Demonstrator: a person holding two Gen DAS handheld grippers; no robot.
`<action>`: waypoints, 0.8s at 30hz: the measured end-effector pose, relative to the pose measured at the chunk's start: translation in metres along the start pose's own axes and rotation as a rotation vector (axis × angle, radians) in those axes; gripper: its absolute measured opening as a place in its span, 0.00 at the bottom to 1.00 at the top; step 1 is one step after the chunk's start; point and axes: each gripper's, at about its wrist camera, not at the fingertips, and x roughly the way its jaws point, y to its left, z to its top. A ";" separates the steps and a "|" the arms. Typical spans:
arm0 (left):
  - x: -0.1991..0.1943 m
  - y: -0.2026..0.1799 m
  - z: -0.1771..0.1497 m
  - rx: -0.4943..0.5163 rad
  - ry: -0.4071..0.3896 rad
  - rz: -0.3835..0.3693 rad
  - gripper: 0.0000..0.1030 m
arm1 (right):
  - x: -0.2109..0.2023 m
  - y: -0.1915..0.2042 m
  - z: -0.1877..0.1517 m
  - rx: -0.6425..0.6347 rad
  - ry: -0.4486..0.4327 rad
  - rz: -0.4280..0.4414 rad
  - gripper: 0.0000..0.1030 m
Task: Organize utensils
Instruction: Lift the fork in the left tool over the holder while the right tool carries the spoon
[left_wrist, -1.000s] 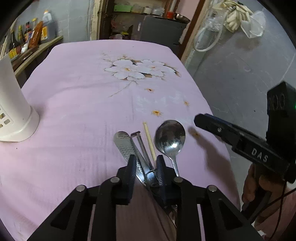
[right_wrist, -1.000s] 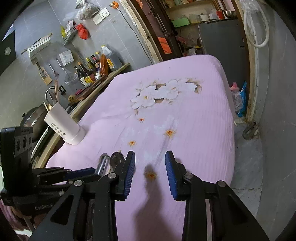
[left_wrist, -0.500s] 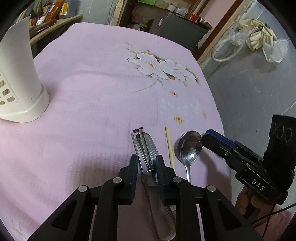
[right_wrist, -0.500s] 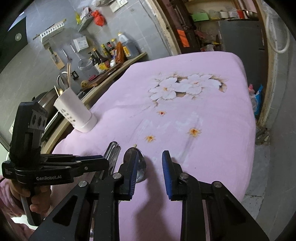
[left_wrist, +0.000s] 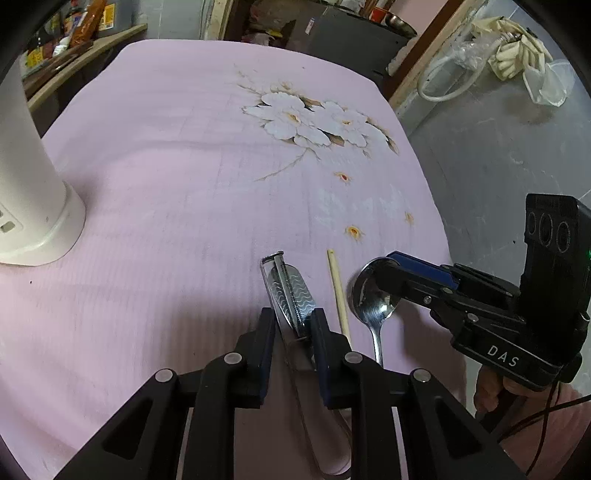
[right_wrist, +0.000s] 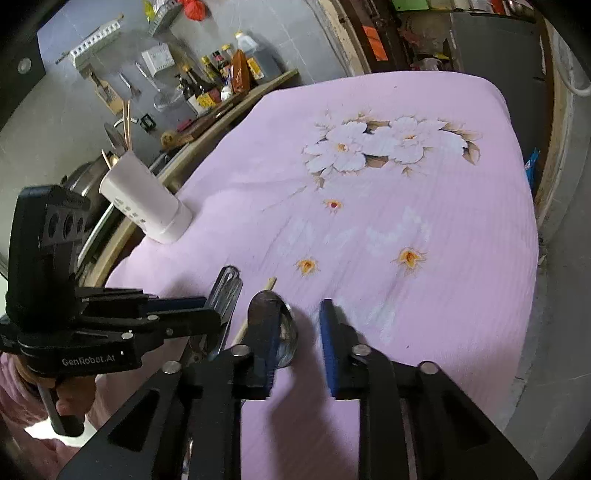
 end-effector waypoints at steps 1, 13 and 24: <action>0.000 0.000 0.000 0.004 0.005 -0.003 0.18 | 0.001 0.001 -0.001 0.000 0.011 0.000 0.06; -0.036 0.007 -0.006 0.071 -0.073 -0.095 0.17 | -0.039 0.028 -0.007 0.027 -0.062 -0.165 0.04; -0.091 0.020 -0.012 0.137 -0.225 -0.175 0.12 | -0.084 0.068 -0.012 0.055 -0.218 -0.327 0.03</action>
